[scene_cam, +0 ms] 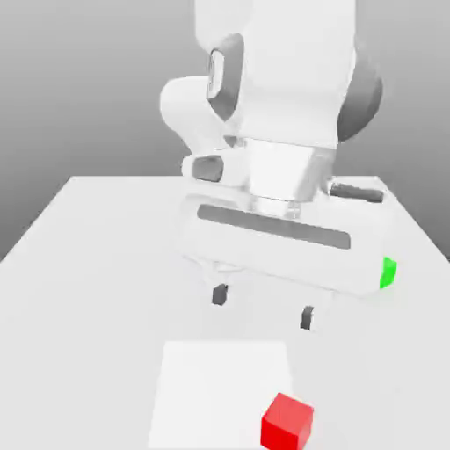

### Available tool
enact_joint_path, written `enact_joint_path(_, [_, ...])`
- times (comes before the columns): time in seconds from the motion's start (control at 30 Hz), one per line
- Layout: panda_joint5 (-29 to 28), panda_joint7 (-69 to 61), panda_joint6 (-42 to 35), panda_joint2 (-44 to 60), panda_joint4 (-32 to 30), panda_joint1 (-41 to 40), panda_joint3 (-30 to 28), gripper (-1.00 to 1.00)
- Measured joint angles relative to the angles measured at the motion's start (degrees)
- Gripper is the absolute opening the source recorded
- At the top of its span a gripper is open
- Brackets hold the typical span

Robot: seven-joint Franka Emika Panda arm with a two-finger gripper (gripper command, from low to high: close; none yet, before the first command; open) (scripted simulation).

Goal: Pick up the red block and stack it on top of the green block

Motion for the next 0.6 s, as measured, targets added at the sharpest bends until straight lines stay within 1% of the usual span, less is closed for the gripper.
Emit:
enact_joint_path(0.2, [2.91, 5.55, 5.01, 11.05, -1.33, 1.35, 0.6, 0.0])
enact_joint_path(0.33, [-0.45, 8.86, 11.27, 19.26, -0.2, 4.02, -2.61, 0.0])
enact_joint_path(0.37, [-1.18, 9.42, 12.44, 20.72, 0.04, 4.65, -3.38, -1.0])
enact_joint_path(0.6, [-1.13, 9.43, 12.57, 20.75, 0.04, 4.77, -3.49, -1.0])
